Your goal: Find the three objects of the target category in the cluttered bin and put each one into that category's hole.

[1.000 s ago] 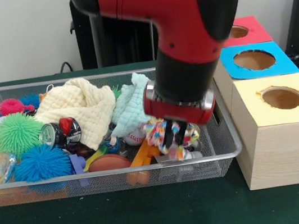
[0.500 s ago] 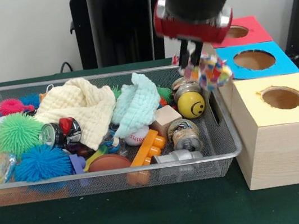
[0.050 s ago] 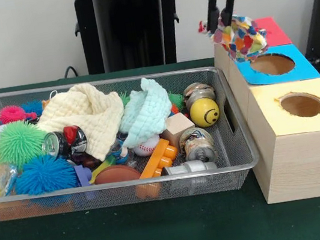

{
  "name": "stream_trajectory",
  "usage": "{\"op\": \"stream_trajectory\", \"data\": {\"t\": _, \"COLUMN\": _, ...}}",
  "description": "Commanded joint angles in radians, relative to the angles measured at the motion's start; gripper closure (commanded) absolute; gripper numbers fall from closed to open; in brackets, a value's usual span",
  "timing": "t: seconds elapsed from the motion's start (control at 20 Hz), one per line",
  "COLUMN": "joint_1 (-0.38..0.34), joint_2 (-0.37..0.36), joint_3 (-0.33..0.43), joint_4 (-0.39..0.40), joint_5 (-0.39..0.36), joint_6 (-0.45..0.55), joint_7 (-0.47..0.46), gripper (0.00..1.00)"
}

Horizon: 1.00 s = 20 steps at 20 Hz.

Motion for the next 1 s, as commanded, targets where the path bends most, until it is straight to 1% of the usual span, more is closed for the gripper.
{"op": "stream_trajectory", "data": {"t": 0.05, "joint_1": 0.036, "joint_2": 0.011, "joint_3": 0.054, "joint_4": 0.100, "joint_5": 0.049, "joint_6": 0.002, "joint_7": 0.307, "gripper": 1.00}}
{"op": "stream_trajectory", "data": {"t": 0.25, "joint_1": 0.073, "joint_2": 0.006, "joint_3": 0.058, "joint_4": 0.152, "joint_5": 0.092, "joint_6": -0.057, "joint_7": 0.349, "gripper": 1.00}}
{"op": "stream_trajectory", "data": {"t": 0.4, "joint_1": 0.094, "joint_2": 0.015, "joint_3": 0.054, "joint_4": 0.161, "joint_5": 0.113, "joint_6": -0.092, "joint_7": 0.374, "gripper": 1.00}}
{"op": "stream_trajectory", "data": {"t": 0.55, "joint_1": 0.111, "joint_2": 0.046, "joint_3": 0.054, "joint_4": 0.138, "joint_5": 0.124, "joint_6": -0.107, "joint_7": 0.399, "gripper": 1.00}}
{"op": "stream_trajectory", "data": {"t": 0.8, "joint_1": 0.122, "joint_2": 0.092, "joint_3": 0.046, "joint_4": 0.089, "joint_5": 0.119, "joint_6": -0.120, "joint_7": 0.424, "gripper": 1.00}}
{"op": "stream_trajectory", "data": {"t": 1.0, "joint_1": 0.083, "joint_2": 0.132, "joint_3": 0.052, "joint_4": 0.028, "joint_5": 0.095, "joint_6": -0.117, "joint_7": 0.379, "gripper": 1.00}}
